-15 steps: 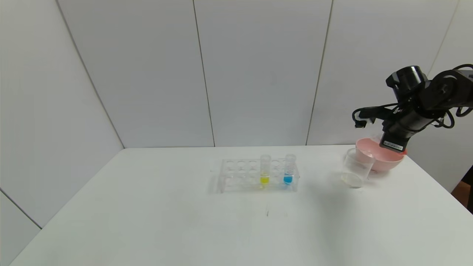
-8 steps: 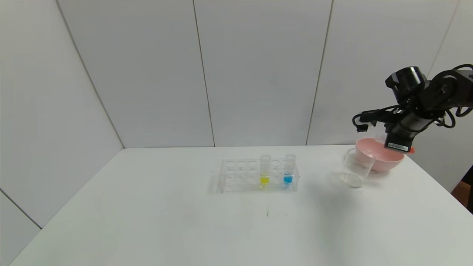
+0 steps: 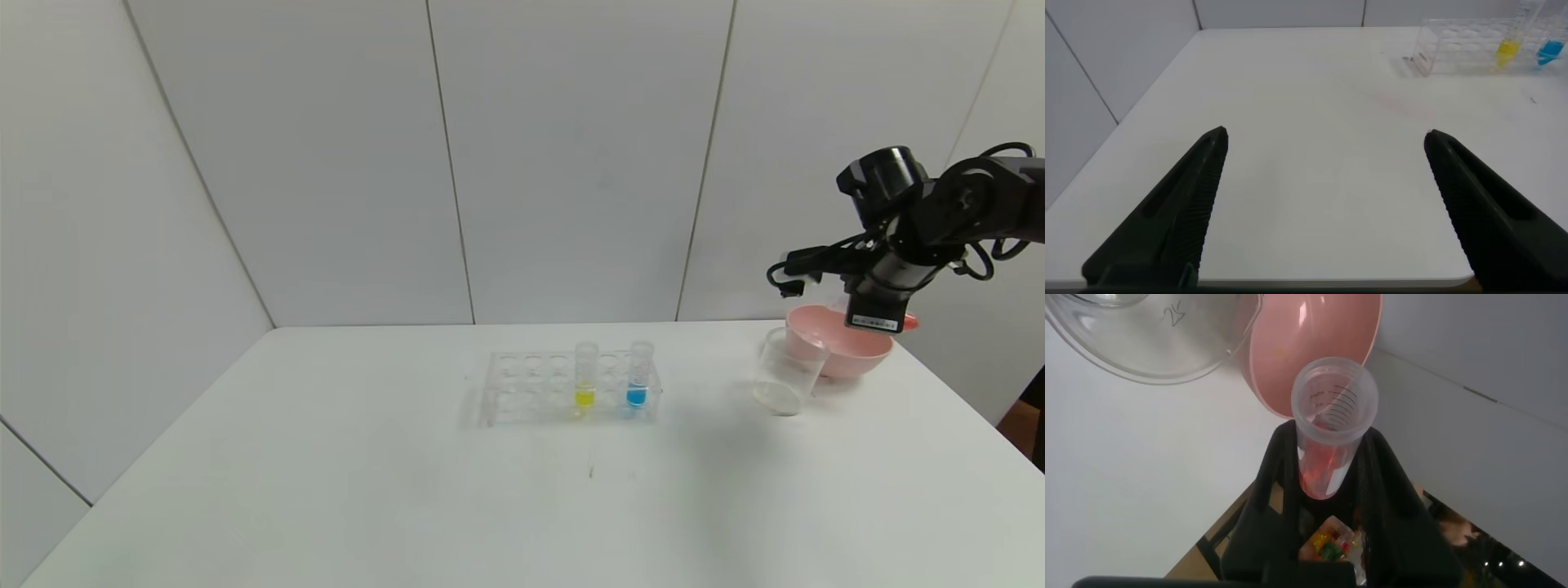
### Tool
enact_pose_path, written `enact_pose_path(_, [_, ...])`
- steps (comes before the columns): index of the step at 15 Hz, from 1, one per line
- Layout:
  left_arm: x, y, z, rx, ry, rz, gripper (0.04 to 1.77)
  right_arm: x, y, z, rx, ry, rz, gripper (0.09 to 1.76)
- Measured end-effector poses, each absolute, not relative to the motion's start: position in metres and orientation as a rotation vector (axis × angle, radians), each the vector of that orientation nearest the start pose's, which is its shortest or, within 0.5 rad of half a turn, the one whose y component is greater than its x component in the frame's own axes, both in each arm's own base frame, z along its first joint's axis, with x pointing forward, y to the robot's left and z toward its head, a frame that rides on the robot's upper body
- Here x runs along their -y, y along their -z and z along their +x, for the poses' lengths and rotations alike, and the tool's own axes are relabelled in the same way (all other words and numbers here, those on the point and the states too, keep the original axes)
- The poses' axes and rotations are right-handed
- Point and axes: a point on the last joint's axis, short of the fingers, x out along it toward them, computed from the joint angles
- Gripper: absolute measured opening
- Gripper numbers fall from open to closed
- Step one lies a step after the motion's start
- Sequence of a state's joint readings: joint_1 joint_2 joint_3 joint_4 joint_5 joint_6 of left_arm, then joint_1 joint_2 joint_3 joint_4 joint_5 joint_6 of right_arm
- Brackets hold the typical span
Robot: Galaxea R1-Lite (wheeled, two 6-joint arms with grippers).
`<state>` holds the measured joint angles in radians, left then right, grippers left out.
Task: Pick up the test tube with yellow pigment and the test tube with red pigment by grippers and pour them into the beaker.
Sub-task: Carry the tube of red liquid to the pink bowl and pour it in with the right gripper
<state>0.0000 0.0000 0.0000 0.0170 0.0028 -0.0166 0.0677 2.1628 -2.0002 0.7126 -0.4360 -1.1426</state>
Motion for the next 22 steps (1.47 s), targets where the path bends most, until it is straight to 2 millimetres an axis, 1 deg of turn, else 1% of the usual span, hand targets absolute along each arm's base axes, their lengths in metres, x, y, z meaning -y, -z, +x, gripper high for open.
enact_pose_path(7, [0.000,-0.074,-0.023,-0.017,-0.003,-0.016,1.72,-0.029,-0.218,0.415,-1.000,-0.161,-1.344,0.49])
enact_pose_path(16, [0.000,-0.074,-0.023,-0.017,-0.003,-0.016,1.72,-0.039,-0.207,0.417,-1.027,-0.201,-1.362,0.49])
enact_pose_path(19, [0.000,-0.074,-0.023,-0.017,-0.002,-0.017,1.72,-0.041,-0.205,0.418,-1.053,-0.160,-1.391,0.49])
enact_pose_path(22, [0.000,-0.074,-0.023,-0.017,-0.002,-0.017,1.72,-0.047,-0.204,0.417,-1.066,-0.137,-1.421,0.49])
